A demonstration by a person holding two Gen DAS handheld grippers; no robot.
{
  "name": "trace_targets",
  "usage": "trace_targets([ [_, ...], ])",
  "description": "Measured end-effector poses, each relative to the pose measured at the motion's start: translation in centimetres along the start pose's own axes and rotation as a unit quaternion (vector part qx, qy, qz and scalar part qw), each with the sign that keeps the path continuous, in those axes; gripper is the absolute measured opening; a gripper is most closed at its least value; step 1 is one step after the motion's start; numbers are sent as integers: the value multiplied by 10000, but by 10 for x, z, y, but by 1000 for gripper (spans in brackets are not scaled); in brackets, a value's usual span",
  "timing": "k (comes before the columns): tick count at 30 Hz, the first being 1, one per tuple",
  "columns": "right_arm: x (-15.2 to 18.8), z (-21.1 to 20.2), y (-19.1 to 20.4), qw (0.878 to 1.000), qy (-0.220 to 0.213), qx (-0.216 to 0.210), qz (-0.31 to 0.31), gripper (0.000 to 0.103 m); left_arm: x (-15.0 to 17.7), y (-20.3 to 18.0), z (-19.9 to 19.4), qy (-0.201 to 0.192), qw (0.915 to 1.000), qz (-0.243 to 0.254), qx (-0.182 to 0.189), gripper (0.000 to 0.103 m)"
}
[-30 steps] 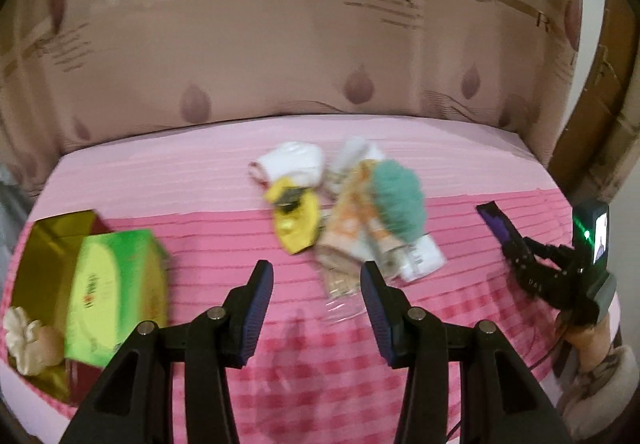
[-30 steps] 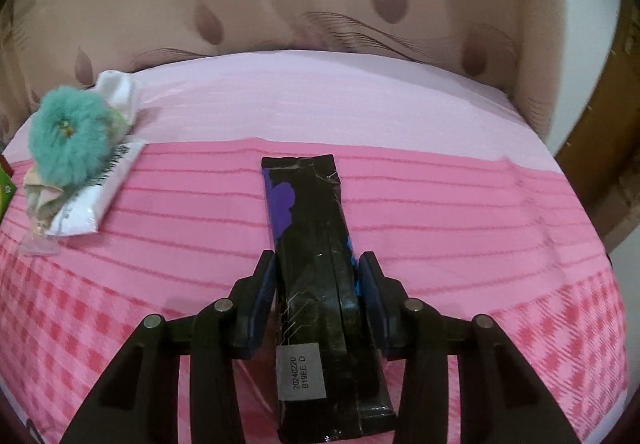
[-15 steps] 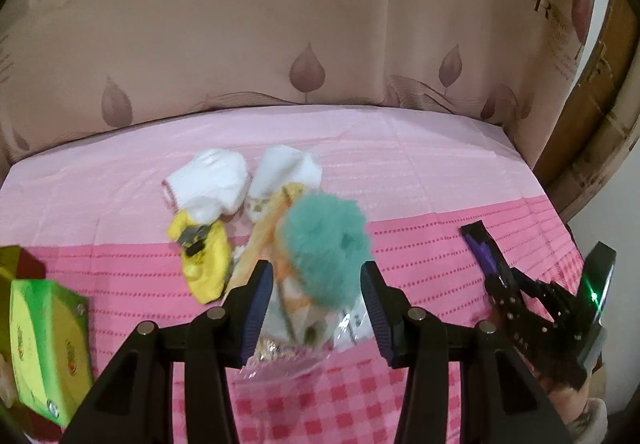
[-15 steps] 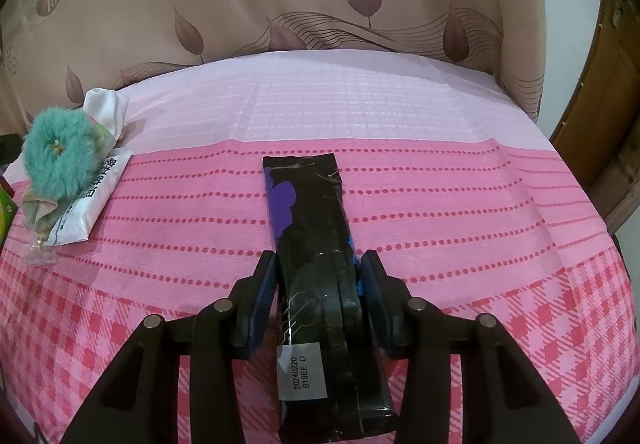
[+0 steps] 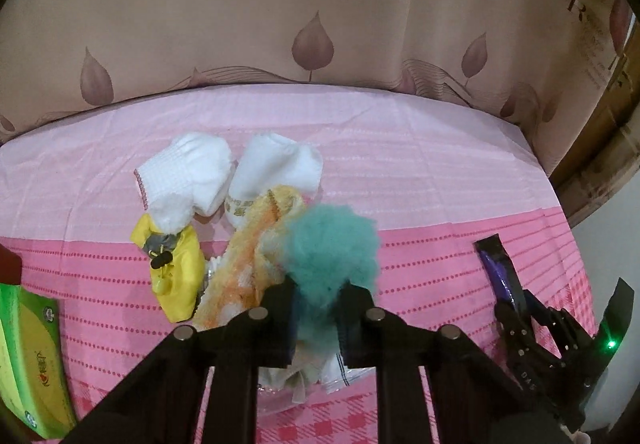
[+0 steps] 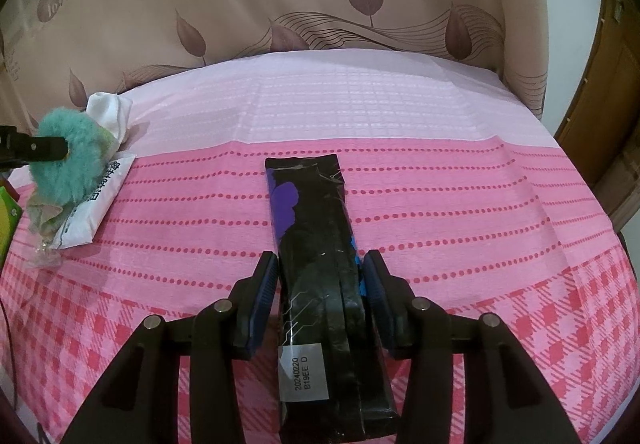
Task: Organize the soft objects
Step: 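Grasp the teal fluffy scrunchie with the left gripper while the right gripper holds the tube, then carry the teal scrunchie with the left gripper into the gold tray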
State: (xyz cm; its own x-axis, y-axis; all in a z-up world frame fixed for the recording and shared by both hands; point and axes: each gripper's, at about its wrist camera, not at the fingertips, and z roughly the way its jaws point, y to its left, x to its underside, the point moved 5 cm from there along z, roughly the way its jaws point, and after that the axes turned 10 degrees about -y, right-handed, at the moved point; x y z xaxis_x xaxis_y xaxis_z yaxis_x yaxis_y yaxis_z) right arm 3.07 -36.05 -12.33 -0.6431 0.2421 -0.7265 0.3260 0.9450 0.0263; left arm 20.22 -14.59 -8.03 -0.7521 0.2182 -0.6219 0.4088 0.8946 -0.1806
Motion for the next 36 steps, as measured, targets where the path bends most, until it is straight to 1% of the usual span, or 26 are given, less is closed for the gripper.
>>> trace_targets([
  [4, 0, 0, 0, 10000, 1, -8, 7, 44, 1, 1, -7, -66, 9999, 65, -53, 12],
  [10, 0, 0, 0, 10000, 2, -8, 5, 44, 1, -2, -29, -206, 9997, 135, 23, 12],
  [19, 0, 0, -1, 10000, 2, -14, 8, 44, -3, -1, -75, -468, 9987, 170, 130, 12],
  [23, 0, 0, -1, 10000, 3, -15, 5, 44, -4, 2, -101, -637, 9976, 239, 105, 12],
  [28, 0, 0, 0, 10000, 2, -19, 9, 44, -5, 18, -129, -785, 9965, 286, -100, 12],
  [31, 0, 0, 0, 10000, 3, -18, 8, 44, -5, 36, -147, -903, 9947, 324, -358, 12],
  [34, 0, 0, 0, 10000, 4, -16, 4, 44, -4, 56, -160, -943, 9935, 285, -571, 12],
  [36, 0, 0, 0, 10000, 4, -17, 3, 44, -4, 74, -170, -988, 9918, 224, -778, 12],
])
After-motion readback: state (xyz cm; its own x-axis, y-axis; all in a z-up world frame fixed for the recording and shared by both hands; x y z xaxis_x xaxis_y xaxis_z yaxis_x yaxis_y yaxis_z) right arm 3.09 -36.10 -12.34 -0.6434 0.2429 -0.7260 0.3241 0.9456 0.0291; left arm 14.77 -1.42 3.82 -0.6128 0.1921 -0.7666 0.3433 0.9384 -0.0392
